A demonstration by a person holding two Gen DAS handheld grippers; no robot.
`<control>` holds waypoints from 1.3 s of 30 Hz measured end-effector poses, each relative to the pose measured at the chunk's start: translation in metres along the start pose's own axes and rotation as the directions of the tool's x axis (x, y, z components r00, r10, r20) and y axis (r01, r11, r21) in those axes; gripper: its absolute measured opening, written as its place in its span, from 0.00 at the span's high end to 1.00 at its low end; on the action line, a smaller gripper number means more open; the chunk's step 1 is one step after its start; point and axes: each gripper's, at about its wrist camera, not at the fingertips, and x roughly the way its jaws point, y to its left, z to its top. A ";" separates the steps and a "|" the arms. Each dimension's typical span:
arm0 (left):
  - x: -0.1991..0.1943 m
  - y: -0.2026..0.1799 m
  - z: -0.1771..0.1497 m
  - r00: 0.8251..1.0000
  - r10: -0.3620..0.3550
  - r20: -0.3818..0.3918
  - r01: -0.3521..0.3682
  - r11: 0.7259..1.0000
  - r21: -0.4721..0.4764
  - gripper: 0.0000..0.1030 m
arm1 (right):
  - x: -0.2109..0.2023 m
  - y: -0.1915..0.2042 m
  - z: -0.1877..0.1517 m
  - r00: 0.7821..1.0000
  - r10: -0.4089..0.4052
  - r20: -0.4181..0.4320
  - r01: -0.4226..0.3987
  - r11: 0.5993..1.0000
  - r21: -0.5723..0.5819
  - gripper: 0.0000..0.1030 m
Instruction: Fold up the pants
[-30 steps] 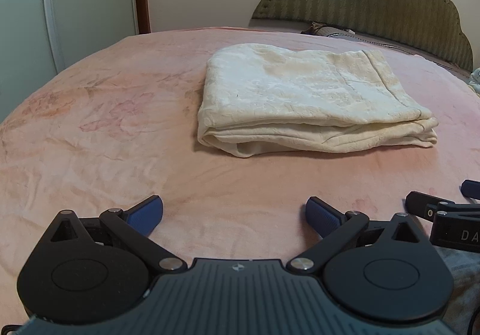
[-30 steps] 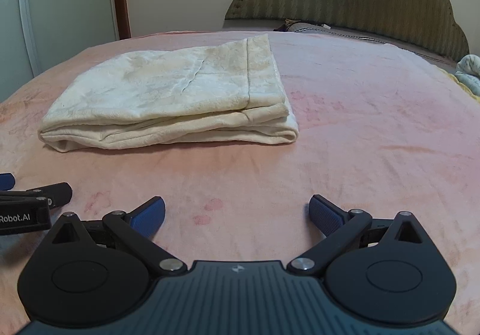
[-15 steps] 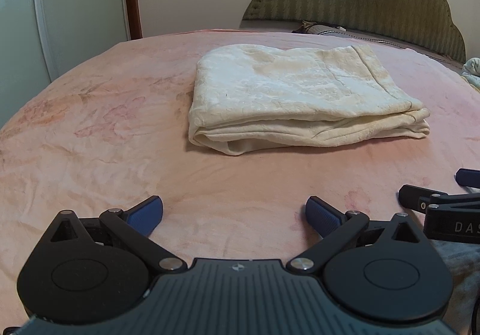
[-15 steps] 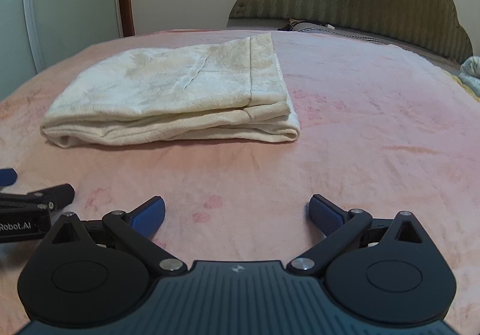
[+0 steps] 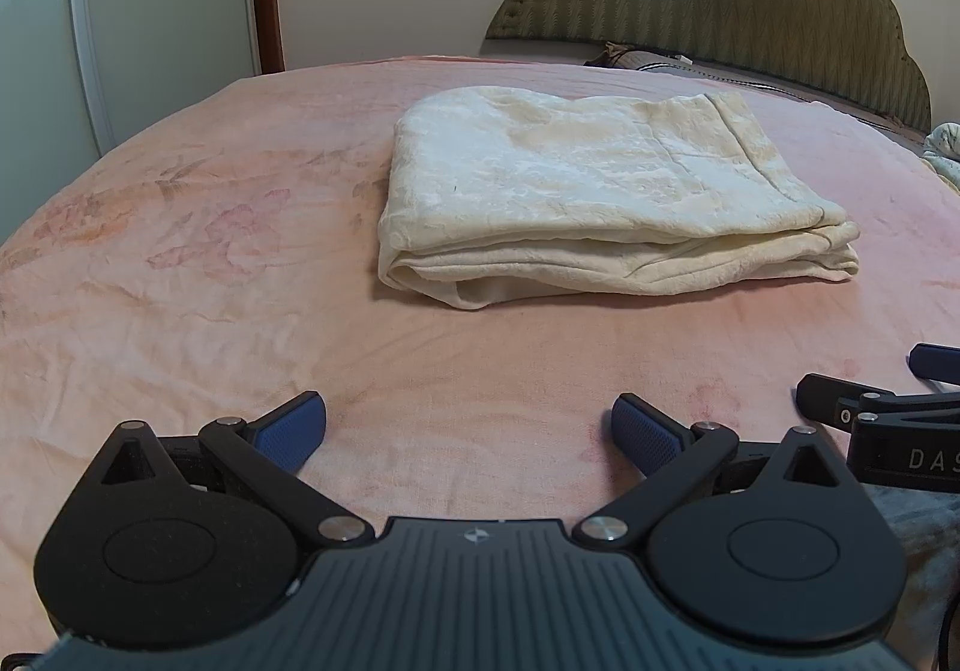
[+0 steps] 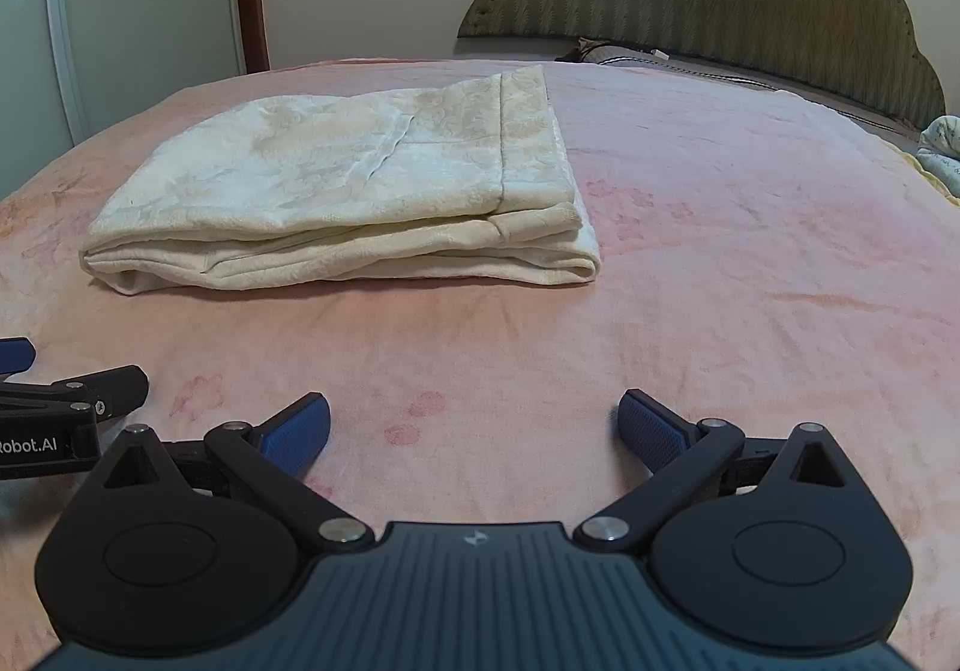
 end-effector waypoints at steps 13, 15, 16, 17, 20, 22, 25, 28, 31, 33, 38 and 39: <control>0.000 0.000 0.000 1.000 -0.003 -0.001 0.003 1.000 -0.004 0.00 | 0.000 0.000 0.000 1.000 0.000 0.000 0.000 1.000 0.001 0.00; 0.000 0.001 0.000 1.000 -0.004 -0.001 0.004 1.000 -0.005 0.00 | 0.000 0.001 0.000 1.000 0.000 0.000 0.000 1.000 0.001 0.00; 0.001 0.000 0.000 1.000 -0.003 -0.001 0.003 1.000 -0.005 0.00 | 0.000 0.000 0.000 1.000 0.000 0.000 0.000 1.000 0.001 0.00; 0.001 0.000 0.001 1.000 -0.002 -0.002 0.002 1.000 -0.003 0.00 | 0.000 0.001 0.000 1.000 0.000 0.000 0.000 1.000 0.001 0.00; 0.005 0.000 0.004 1.000 -0.008 -0.005 0.008 1.000 0.005 0.00 | 0.000 0.000 0.000 1.000 0.000 0.000 0.000 1.000 0.001 0.00; 0.006 0.002 0.005 1.000 -0.015 -0.007 0.015 1.000 -0.001 0.00 | 0.000 0.000 0.000 1.000 0.000 0.000 0.000 1.000 0.001 0.00; 0.007 0.002 0.006 1.000 -0.013 -0.006 0.013 1.000 0.003 0.00 | 0.000 0.000 0.000 1.000 0.000 0.000 0.000 1.000 0.001 0.00; 0.007 0.003 0.005 1.000 -0.018 -0.006 0.018 1.000 -0.003 0.00 | 0.000 0.000 0.000 1.000 0.000 0.000 0.000 1.000 0.001 0.00; 0.006 0.003 0.006 1.000 -0.020 -0.006 0.020 1.000 -0.004 0.00 | 0.000 0.000 0.000 1.000 0.000 0.000 0.000 1.000 0.001 0.00; 0.006 0.002 0.006 1.000 -0.019 -0.006 0.019 1.000 -0.004 0.00 | 0.000 0.000 0.000 1.000 0.000 0.000 0.000 1.000 0.001 0.00; 0.006 0.002 0.006 1.000 -0.019 -0.006 0.019 1.000 -0.004 0.00 | -0.001 -0.001 0.000 1.000 0.001 0.003 -0.001 1.000 0.005 0.00; 0.006 0.002 0.005 1.000 -0.020 -0.006 0.020 1.000 -0.005 0.00 | 0.000 -0.002 0.001 1.000 0.005 0.005 -0.005 1.000 0.019 0.00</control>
